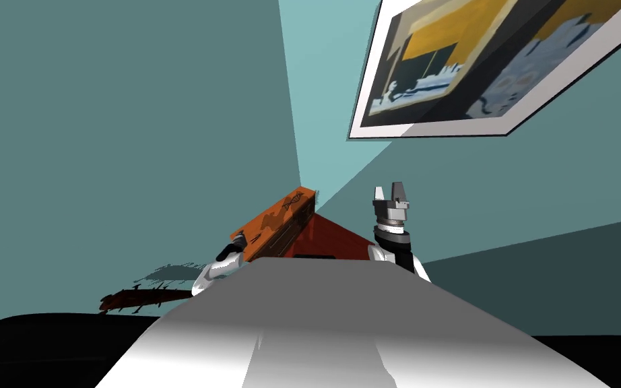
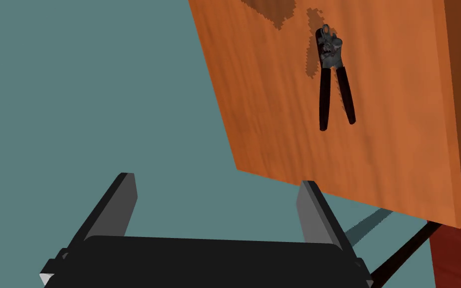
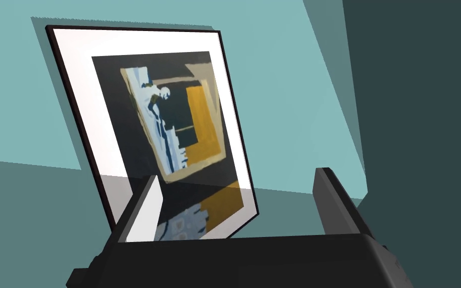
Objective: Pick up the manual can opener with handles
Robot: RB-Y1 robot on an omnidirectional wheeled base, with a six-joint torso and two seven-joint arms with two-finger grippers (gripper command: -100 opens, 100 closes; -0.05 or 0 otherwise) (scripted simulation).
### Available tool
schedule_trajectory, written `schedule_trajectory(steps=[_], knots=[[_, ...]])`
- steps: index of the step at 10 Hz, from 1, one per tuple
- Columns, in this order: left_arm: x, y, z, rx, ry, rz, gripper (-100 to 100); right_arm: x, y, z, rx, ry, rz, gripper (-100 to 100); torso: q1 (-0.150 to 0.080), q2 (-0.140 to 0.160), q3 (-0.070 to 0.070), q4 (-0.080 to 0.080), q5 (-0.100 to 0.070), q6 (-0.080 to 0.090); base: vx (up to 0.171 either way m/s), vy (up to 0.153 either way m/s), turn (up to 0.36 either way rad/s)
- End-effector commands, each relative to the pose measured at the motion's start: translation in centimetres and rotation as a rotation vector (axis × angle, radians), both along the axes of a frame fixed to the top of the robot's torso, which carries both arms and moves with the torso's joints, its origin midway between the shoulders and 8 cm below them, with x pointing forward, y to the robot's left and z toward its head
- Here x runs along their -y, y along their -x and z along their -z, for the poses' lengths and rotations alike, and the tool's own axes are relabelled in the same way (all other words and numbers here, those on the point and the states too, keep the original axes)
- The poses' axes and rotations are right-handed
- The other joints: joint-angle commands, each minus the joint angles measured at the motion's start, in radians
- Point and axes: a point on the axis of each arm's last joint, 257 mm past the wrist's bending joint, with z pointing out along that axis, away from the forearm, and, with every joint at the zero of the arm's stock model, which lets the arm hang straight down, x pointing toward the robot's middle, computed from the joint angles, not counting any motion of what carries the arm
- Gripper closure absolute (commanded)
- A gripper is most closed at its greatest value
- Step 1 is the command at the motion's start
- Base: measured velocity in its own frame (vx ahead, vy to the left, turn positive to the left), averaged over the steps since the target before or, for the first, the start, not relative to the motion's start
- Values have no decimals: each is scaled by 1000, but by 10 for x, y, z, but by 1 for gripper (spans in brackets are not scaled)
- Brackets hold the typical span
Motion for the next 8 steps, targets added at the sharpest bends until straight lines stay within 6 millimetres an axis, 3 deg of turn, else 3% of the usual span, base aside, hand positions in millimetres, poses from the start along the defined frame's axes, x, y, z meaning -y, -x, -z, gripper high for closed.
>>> schedule_trajectory(steps=[1,4,6,8], knots=[[-8,20,13,-39,23,-36,-100,0,0,0,0,0,0,0,0,0,0,0,0,0,208,-39,16],[-37,87,54,-157,103,-179,-100,0,0,0,0,0,0,0,-1,-4,-2,-1,0,0,272,-83,28],[-37,90,57,-164,105,-182,-100,0,0,0,0,0,0,0,3,-2,-2,-1,1,0,135,-12,7],[-47,131,76,-223,152,-266,-100,0,0,0,0,0,0,0,5,7,4,1,1,0,143,-16,29]])
